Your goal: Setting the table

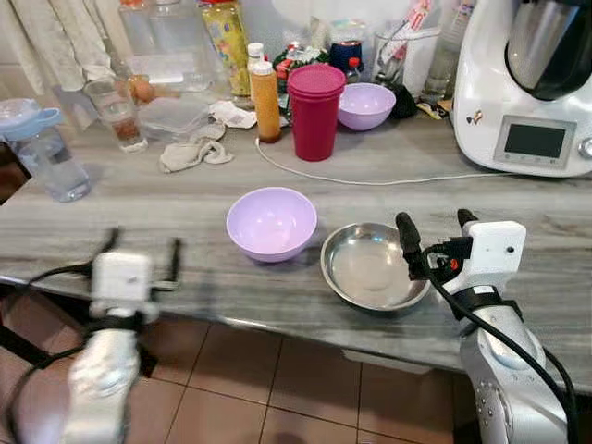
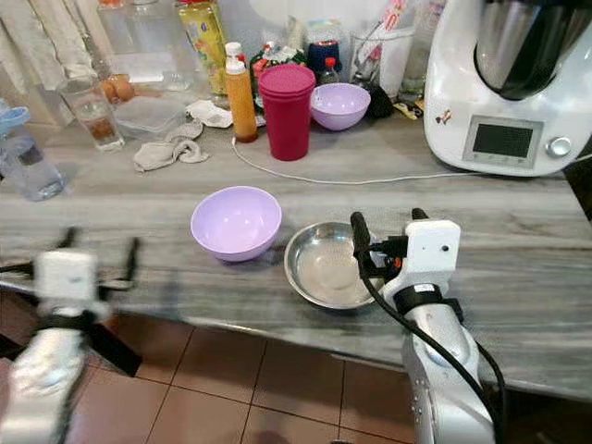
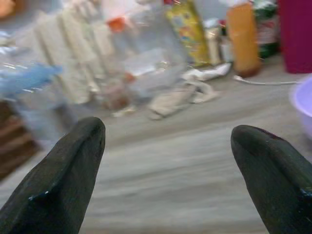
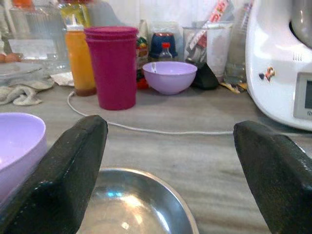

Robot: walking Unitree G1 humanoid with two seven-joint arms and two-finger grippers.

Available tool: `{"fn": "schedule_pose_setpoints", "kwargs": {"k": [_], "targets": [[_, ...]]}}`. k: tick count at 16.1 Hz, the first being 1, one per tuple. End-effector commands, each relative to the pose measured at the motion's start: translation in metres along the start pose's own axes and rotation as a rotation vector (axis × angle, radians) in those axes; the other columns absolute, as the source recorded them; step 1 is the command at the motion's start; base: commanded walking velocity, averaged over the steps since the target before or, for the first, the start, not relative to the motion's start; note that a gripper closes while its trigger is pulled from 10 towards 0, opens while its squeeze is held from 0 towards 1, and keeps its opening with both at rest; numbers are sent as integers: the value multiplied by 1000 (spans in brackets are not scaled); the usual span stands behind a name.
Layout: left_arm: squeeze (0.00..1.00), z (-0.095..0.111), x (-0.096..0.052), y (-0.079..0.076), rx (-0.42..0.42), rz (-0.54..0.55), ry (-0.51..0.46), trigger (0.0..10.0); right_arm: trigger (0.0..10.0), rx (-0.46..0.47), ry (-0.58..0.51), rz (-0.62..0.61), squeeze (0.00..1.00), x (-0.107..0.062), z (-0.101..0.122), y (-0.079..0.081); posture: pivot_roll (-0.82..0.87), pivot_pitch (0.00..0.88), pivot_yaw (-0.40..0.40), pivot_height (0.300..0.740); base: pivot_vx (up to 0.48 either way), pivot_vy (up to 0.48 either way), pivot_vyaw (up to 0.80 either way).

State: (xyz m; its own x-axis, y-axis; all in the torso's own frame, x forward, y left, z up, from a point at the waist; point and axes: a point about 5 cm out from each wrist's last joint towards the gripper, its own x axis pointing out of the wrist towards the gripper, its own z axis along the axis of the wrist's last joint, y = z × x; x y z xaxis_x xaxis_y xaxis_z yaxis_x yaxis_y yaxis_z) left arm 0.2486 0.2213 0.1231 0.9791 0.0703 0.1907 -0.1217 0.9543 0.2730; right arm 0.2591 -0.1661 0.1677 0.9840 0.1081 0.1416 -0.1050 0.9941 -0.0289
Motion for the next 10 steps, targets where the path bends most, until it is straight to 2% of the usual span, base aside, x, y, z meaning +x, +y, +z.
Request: {"fn": "schedule_pose_setpoints", "kwargs": {"k": [1, 4, 5, 6, 8, 10], "targets": [[0, 5, -1, 7, 22, 28, -14, 10000, 10000, 5, -14, 19, 0, 3, 3, 4, -171, 68, 46, 740, 0, 0, 0], [0, 10, -6, 12, 47, 28, -20, 10000, 10000, 8, -16, 22, 0, 0, 2, 9, -158, 71, 50, 740, 0, 0, 0], [0, 6, -15, 13, 62, 30, 6, 10000, 10000, 27, 5, 13, 0, -3, -5, 14, -149, 73, 44, 740, 0, 0, 0], [0, 5, -16, 15, 63, 31, 12, 10000, 10000, 29, 9, 16, 0, -2, -6, 17, -152, 70, 37, 740, 0, 0, 0], [0, -3, -19, 6, 65, 10, 36, 10000, 10000, 50, 27, 26, 0, -1, -10, 24, -137, 52, 33, 740, 0, 0, 0], [0, -3, -17, 4, 59, 9, 49, 10000, 10000, 7, 34, 31, 0, -2, -12, 19, -159, 77, 40, 740, 0, 0, -478]]}}
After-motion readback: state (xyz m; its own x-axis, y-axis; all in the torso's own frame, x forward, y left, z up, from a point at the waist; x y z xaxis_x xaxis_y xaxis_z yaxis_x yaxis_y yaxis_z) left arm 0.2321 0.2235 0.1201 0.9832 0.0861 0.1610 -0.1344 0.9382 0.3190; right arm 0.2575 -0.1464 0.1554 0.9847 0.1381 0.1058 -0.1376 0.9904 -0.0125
